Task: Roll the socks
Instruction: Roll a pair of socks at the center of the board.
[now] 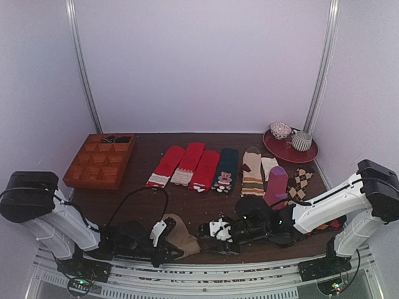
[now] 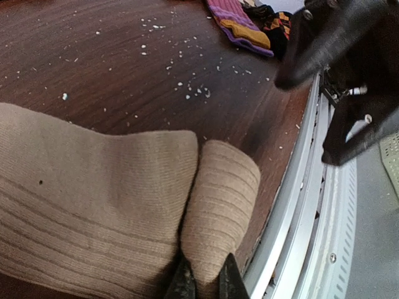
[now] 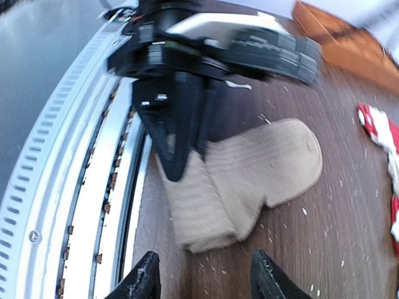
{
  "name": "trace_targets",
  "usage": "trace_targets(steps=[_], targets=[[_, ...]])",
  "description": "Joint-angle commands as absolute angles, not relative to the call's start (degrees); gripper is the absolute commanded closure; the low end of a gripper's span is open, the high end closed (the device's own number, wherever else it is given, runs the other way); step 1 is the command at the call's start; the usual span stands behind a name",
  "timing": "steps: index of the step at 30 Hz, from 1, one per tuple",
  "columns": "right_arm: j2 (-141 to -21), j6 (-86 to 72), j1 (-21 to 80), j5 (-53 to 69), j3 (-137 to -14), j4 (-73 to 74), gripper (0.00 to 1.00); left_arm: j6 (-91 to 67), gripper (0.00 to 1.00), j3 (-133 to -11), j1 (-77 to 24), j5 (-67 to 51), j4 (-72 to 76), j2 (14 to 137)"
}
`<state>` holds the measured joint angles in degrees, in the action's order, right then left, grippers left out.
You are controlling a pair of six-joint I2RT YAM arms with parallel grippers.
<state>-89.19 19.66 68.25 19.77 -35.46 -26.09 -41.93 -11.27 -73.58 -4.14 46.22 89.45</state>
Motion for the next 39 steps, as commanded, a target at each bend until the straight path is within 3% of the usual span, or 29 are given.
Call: trace_targets(steps=[1, 17, 20, 24, 26, 30, 34, 39], targets=[[-93.19, 34.91, 72.83, 9.14, -36.8, -29.87, 0.5, -45.83, 1.0, -8.95, -73.21, -10.27, 34.65, 95.8], [-101.72, 41.82, 77.16, 0.76, -42.13, -23.6, 0.54, -46.0, 1.0, -7.7, -73.12, -12.73, 37.09, 98.13], [-103.33, 41.58, 77.25, -0.57, -43.09, -22.36, 0.61, -45.74, 1.0, -7.64, -73.13, -13.0, 37.53, 98.29], [-105.03, 39.6, 77.3, 0.25, -45.18, -19.41, 0.82, -44.94, 0.99, -7.82, -73.13, -13.06, 37.92, 98.61], [-106.54, 37.14, 77.31, 0.88, -48.07, -13.55, 0.88, -44.03, 0.77, -8.2, -73.13, -11.58, 37.06, 97.13], [-106.55, 31.55, 76.88, 6.11, -51.94, -3.92, 0.9, -38.6, 0.44, -9.61, -73.13, -4.85, 27.38, 86.45], [-107.33, 23.62, 75.81, 11.23, -58.61, 7.92, 0.91, -32.64, 0.34, -13.02, -73.95, 5.16, 14.21, 71.81], [-108.37, 15.75, 73.27, 17.04, -63.94, 17.83, 0.91, -30.9, 0.33, -11.67, -77.52, 17.68, 10.41, 55.88]])
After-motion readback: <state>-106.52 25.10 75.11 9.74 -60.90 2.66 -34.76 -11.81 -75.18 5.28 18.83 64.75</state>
